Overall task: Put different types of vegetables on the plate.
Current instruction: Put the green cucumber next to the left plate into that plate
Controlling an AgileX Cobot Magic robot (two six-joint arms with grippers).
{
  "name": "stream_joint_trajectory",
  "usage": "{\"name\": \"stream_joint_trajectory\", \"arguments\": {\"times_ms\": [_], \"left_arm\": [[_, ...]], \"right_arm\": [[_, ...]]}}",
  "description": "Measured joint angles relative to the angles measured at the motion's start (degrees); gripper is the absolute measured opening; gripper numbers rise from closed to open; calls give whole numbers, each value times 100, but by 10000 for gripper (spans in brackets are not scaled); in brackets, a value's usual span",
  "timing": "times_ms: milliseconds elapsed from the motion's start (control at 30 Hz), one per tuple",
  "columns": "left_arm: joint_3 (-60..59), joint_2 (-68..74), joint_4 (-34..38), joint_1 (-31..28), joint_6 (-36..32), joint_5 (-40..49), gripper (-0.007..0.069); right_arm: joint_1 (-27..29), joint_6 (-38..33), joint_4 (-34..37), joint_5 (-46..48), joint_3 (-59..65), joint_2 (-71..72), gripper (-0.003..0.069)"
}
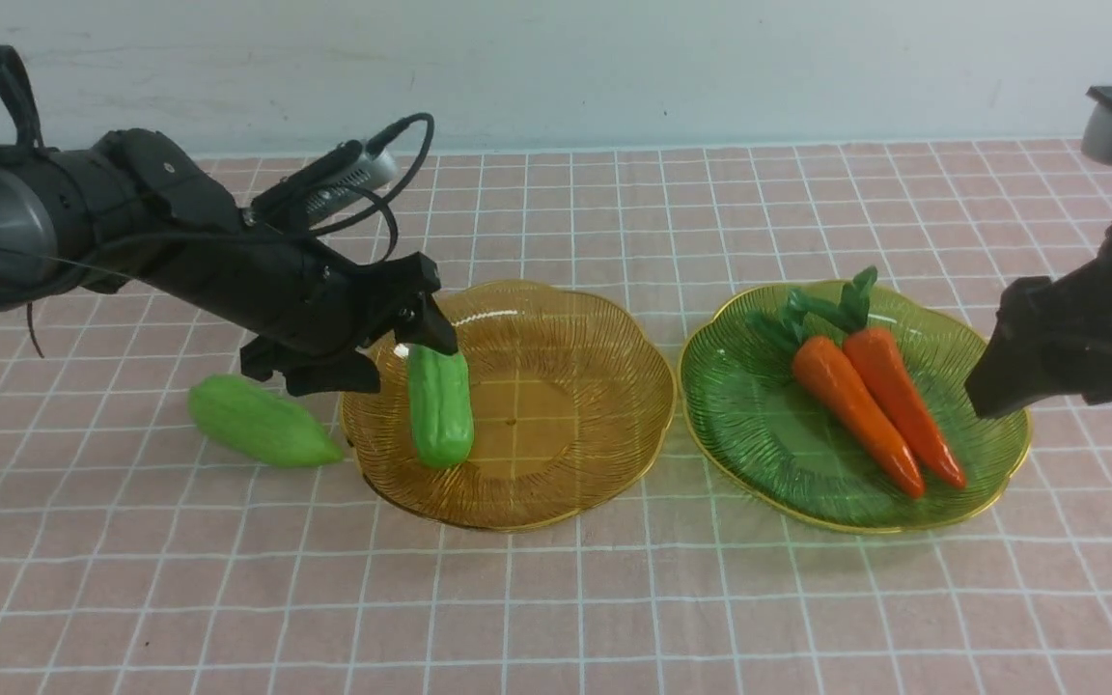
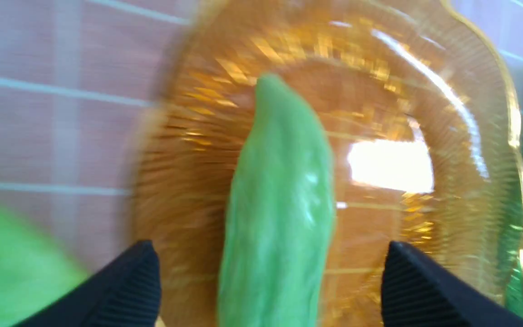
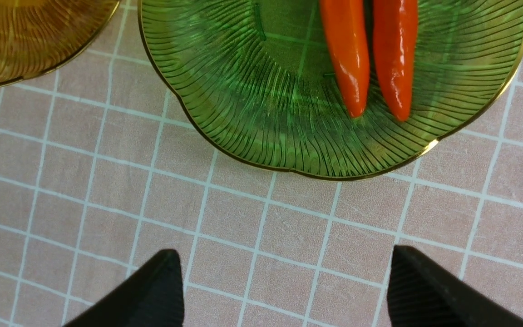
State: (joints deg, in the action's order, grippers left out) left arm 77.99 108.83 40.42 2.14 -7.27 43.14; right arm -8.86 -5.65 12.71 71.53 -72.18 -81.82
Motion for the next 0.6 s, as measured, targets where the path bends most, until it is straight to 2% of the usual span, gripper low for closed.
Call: {"name": "stream_joint_trajectory", "arguments": {"times_ms": [167, 233, 333, 433, 600], "left_arm": [[91, -103, -573, -755, 376, 762, 554], [91, -98, -812, -828, 596, 810, 535], [92, -22, -1315, -899, 1331, 797, 494], [92, 86, -1483, -899, 1871, 697, 472], [92, 278, -1586, -899, 2332, 505, 458]], "right_arm": [[0, 0, 0, 0, 0, 0, 547], [0, 0, 6, 0, 0, 0, 547], [0, 0, 13, 0, 0, 0, 547], [0, 0, 50, 0, 0, 0, 547], [0, -8, 78, 0, 0, 0, 547]]}}
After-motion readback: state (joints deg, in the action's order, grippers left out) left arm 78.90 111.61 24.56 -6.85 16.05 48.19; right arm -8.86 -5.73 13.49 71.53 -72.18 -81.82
